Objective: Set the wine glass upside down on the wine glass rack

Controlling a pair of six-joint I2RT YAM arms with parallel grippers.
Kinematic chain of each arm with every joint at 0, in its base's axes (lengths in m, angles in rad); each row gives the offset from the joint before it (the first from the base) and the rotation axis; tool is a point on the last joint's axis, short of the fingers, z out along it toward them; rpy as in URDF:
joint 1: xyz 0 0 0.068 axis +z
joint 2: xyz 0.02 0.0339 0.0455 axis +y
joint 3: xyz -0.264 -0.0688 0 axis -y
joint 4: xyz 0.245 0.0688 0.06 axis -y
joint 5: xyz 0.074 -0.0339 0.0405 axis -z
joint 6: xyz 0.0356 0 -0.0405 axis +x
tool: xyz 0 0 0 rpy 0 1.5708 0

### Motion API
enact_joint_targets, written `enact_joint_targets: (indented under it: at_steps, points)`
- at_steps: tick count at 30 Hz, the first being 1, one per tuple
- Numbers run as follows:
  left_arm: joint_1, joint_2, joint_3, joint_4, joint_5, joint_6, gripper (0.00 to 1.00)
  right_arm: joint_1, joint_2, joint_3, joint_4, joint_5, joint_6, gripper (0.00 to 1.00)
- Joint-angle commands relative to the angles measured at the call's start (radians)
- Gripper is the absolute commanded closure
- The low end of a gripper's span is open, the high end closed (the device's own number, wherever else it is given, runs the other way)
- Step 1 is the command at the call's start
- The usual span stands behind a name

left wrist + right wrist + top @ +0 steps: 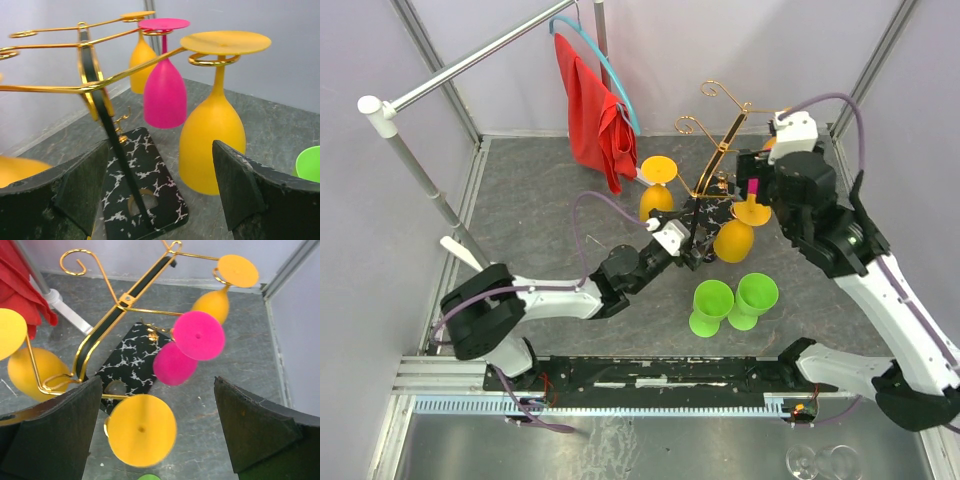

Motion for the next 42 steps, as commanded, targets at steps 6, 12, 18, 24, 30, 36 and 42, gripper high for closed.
enact_joint_targets:
  at_steps: [6,12,18,24,30,36,42]
  points:
    - [-0.003,-0.39,-0.069,-0.323,-0.181,0.025,0.09,0.002,0.168,0.062,0.102,-0.055,0.091,0.0]
    - [-0.003,-0.585,-0.072,-0.51,-0.234,-0.005,0.09,0.003,0.263,0.07,0.148,-0.071,0.146,0.0]
    - [-0.003,-0.704,-0.103,-0.569,-0.243,-0.005,0.08,0.002,0.342,0.091,0.191,-0.077,0.169,0.0]
    - [-0.003,-0.746,-0.117,-0.592,-0.269,0.028,0.07,0.003,0.445,0.169,0.16,-0.072,0.153,0.0]
    - [-0.003,-0.739,-0.117,-0.597,-0.269,0.031,0.06,0.0,0.492,0.245,0.012,-0.011,0.123,0.0]
    - [-0.003,-0.723,-0.113,-0.595,-0.268,0.03,0.05,-0.037,0.496,0.272,-0.12,-0.09,0.11,0.0]
    - [-0.002,-0.728,-0.112,-0.605,-0.266,0.019,0.05,-0.105,0.511,0.243,-0.165,-0.218,0.087,0.0]
